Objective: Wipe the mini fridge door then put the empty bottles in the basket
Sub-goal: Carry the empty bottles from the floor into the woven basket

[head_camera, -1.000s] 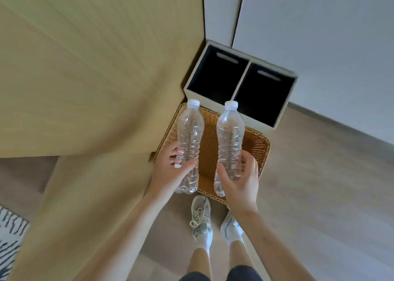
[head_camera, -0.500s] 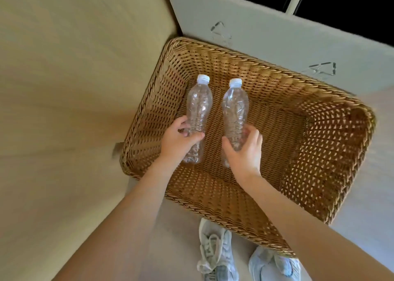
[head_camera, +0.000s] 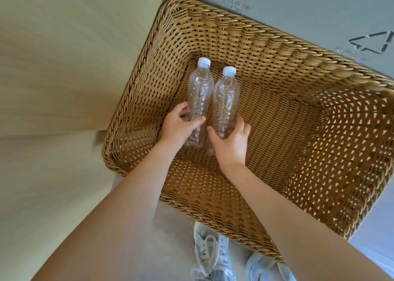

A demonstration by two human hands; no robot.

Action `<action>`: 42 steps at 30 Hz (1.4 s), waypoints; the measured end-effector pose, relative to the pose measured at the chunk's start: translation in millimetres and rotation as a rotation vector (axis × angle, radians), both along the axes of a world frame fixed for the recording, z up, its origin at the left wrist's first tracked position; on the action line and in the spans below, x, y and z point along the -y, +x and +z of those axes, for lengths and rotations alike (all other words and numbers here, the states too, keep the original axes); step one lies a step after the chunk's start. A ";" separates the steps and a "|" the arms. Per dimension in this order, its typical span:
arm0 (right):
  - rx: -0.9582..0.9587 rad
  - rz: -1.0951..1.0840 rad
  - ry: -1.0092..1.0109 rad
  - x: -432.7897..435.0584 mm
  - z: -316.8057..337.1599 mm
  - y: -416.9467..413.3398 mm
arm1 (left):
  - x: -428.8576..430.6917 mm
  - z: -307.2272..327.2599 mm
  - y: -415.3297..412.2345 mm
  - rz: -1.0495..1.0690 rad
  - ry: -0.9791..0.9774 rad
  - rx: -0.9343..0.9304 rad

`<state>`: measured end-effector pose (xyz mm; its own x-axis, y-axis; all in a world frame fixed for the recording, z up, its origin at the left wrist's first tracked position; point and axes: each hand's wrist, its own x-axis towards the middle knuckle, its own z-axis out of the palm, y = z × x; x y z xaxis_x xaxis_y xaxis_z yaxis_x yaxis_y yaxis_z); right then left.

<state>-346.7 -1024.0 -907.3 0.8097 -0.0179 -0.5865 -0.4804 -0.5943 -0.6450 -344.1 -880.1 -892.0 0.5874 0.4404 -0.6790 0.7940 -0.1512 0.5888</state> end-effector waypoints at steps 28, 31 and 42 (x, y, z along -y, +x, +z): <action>0.343 0.363 -0.109 80.6 532.5 72.6 | 51.4 535.8 10.8 -0.346 0.388 0.369; 0.486 0.409 -0.093 90.6 648.9 68.9 | 58.3 647.2 0.5 -0.380 0.450 0.467; 0.989 0.479 -0.146 103.2 882.5 6.3 | 60.7 875.7 -75.7 -0.586 0.807 0.779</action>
<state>-340.4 -1127.1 -24.8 0.8616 0.4060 0.3047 0.5076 -0.6825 -0.5259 -419.8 -940.8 -16.2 0.9561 0.1060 0.2734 -0.0280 -0.8951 0.4450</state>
